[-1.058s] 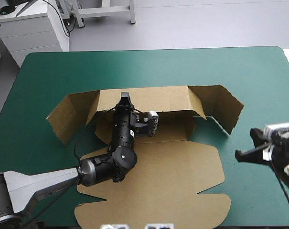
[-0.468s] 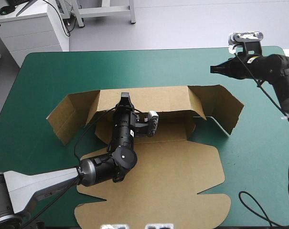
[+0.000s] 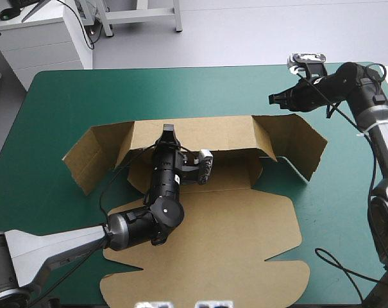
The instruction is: Fold the box
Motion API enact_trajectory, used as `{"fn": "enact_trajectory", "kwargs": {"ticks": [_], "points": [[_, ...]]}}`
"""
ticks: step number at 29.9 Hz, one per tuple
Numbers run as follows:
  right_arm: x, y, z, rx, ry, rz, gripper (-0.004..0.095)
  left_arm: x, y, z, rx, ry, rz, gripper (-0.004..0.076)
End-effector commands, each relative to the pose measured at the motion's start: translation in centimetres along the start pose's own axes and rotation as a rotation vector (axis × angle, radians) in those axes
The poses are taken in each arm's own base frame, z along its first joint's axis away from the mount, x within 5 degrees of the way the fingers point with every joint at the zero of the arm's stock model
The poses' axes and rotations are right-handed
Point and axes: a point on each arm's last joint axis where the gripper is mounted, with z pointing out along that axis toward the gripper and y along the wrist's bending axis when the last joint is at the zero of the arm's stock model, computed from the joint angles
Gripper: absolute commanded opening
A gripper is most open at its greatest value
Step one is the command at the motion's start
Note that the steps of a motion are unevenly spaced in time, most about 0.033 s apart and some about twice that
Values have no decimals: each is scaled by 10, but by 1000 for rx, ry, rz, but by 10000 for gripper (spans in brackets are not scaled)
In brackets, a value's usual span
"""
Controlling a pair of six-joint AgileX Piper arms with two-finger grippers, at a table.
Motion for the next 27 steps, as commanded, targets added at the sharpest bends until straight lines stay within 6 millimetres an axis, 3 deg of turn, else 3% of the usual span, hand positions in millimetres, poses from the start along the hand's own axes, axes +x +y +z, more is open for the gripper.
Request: {"fn": "enact_trajectory", "kwargs": {"ticks": [1, 8, 19, 27], "points": [[-6, 12, -29, -38, -28, -49, -14, 3, 26, -7, -128, -15, 18, -8], [11, 22, -32, -148, 154, -75, -14, 3, 26, -7, -129, -9, 71, -7], [16, 38, -69, -161, 96, -33, -14, 5, 26, -6, -128, -5, 70, -8], [58, 33, -46, -163, 155, -41, -14, 5, 26, -6, -128, -5, 70, -7]]}}
